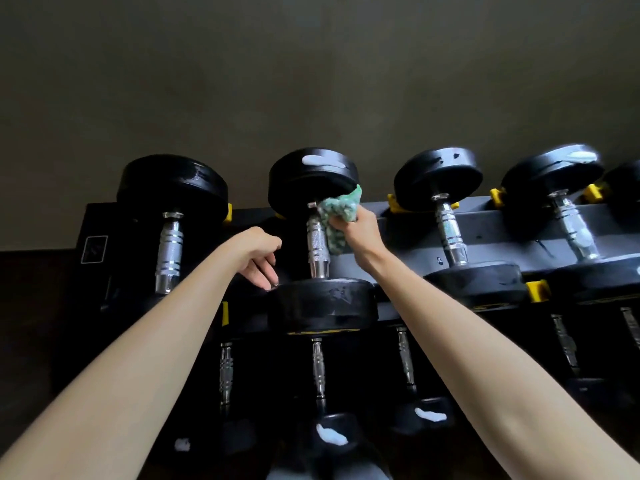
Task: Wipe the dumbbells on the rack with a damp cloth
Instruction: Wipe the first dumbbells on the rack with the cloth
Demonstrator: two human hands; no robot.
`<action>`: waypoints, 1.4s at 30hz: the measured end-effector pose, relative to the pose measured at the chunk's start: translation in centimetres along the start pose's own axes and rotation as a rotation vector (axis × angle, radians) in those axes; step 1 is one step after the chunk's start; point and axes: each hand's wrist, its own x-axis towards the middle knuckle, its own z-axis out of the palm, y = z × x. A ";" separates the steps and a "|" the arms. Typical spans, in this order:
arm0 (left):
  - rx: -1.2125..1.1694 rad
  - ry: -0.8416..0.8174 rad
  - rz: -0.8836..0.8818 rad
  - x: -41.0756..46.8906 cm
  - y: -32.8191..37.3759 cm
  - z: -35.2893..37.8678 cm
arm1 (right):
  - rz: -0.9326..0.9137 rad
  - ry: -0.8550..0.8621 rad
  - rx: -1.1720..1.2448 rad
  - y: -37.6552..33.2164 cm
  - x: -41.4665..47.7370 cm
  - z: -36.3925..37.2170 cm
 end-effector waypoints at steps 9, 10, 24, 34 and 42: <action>0.029 0.072 0.004 -0.3 -0.1 0.6 | 0.254 -0.339 0.226 0.8 -0.7 -1.1; 0.028 0.080 0.003 -0.3 -0.2 0.6 | 0.304 -0.374 0.278 1.1 -1.0 -1.2; -0.033 0.111 -0.001 -1.9 -0.2 0.7 | 0.461 -0.553 0.124 -1.0 -2.3 -3.8; -0.060 0.085 -0.017 -3.5 0.3 0.5 | 0.414 -0.590 0.271 -4.3 -3.5 -0.9; -0.746 -0.213 0.212 -4.1 -0.5 0.0 | 0.457 -0.584 0.692 -3.5 -2.9 -3.9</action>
